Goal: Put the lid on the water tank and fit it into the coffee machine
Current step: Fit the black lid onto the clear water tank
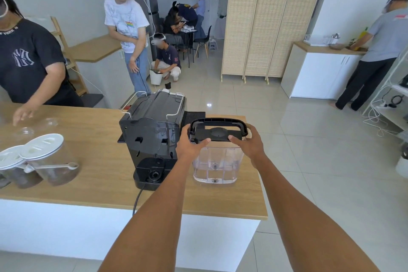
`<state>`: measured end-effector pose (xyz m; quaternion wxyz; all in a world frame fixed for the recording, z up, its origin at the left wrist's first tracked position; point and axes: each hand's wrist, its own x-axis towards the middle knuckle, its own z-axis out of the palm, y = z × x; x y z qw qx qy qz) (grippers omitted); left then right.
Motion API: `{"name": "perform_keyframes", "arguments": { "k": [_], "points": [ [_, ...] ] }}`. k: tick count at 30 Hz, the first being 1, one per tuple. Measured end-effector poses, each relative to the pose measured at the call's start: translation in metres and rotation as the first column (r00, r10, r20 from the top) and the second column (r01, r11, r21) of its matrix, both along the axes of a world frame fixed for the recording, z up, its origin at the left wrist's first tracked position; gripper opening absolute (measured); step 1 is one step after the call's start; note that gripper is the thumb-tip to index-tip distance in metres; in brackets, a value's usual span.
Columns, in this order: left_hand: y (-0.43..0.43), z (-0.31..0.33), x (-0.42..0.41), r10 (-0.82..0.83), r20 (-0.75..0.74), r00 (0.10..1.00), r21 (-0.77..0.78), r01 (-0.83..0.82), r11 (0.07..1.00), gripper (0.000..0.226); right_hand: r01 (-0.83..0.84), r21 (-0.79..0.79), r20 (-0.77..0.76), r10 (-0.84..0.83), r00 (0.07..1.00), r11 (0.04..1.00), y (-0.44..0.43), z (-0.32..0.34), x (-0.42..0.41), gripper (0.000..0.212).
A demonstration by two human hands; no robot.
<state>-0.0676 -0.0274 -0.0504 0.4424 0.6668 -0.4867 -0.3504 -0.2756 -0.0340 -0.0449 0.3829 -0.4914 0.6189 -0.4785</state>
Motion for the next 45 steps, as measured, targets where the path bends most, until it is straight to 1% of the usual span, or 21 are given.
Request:
{"name": "perform_keyframes", "arguments": {
  "k": [4,7,9,14,17,18,21,23,25,28,32,34,36,40,45],
  "points": [
    [0.003,0.001,-0.005,0.047,0.056,0.997,-0.026,-0.046,0.999,0.080,0.034,-0.048,-0.017,-0.035,0.999,0.998,0.004,0.003,0.001,0.069],
    [0.006,0.007,-0.008,0.095,0.111,0.989,-0.036,-0.091,0.995,0.066,0.083,-0.088,-0.014,-0.085,0.996,0.993,0.005,0.008,-0.001,0.056],
    [0.008,0.011,-0.010,0.125,0.127,0.984,-0.042,-0.121,0.992,0.064,0.115,-0.116,-0.013,-0.118,0.993,0.987,0.006,0.010,-0.003,0.047],
    [0.010,0.013,-0.007,0.129,0.083,0.988,-0.085,-0.122,0.989,0.063,0.212,-0.188,-0.020,-0.220,0.975,0.959,0.006,0.013,-0.006,0.022],
    [0.006,0.014,-0.004,0.123,0.081,0.989,-0.131,-0.112,0.985,0.056,0.256,-0.168,-0.019,-0.263,0.965,0.952,0.003,0.016,-0.008,0.015],
    [0.005,0.016,-0.004,0.126,0.057,0.990,-0.132,-0.118,0.984,0.053,0.263,-0.164,-0.017,-0.269,0.963,0.951,0.003,0.016,-0.009,0.014],
    [0.003,0.019,-0.006,0.179,-0.080,0.981,-0.091,-0.186,0.978,0.047,0.267,-0.163,0.009,-0.269,0.963,0.950,0.006,0.015,-0.011,0.014],
    [0.004,0.021,-0.006,0.209,-0.128,0.969,-0.069,-0.219,0.973,0.042,0.269,-0.163,0.042,-0.265,0.963,0.949,0.008,0.014,-0.012,0.011],
    [0.004,0.022,-0.005,0.232,-0.147,0.961,-0.048,-0.242,0.969,0.038,0.272,-0.166,0.067,-0.264,0.962,0.948,0.012,0.014,-0.011,0.013],
    [0.003,0.021,-0.004,0.257,-0.160,0.953,-0.030,-0.265,0.964,0.036,0.299,-0.144,0.128,-0.282,0.951,0.943,0.015,0.014,-0.008,0.021],
    [0.003,0.018,-0.002,0.238,-0.177,0.955,-0.037,-0.248,0.968,0.038,0.299,-0.090,0.196,-0.277,0.941,0.950,0.016,0.010,-0.003,0.027],
    [0.005,0.018,-0.001,0.238,-0.183,0.954,-0.031,-0.248,0.968,0.037,0.312,-0.055,0.252,-0.289,0.924,0.948,0.017,0.010,-0.001,0.029],
    [0.006,0.018,-0.001,0.257,-0.223,0.940,-0.023,-0.268,0.963,0.037,0.346,-0.032,0.297,-0.322,0.899,0.938,0.017,0.011,0.000,0.033],
    [0.003,0.012,0.000,0.234,-0.217,0.948,-0.058,-0.252,0.966,0.040,0.332,-0.045,0.291,-0.305,0.907,0.942,0.016,0.013,0.000,0.029],
    [0.009,0.012,0.000,0.217,-0.211,0.953,-0.072,-0.237,0.969,0.038,0.233,-0.020,0.290,-0.218,0.932,0.972,0.018,0.005,-0.004,0.032]
  ]
}}
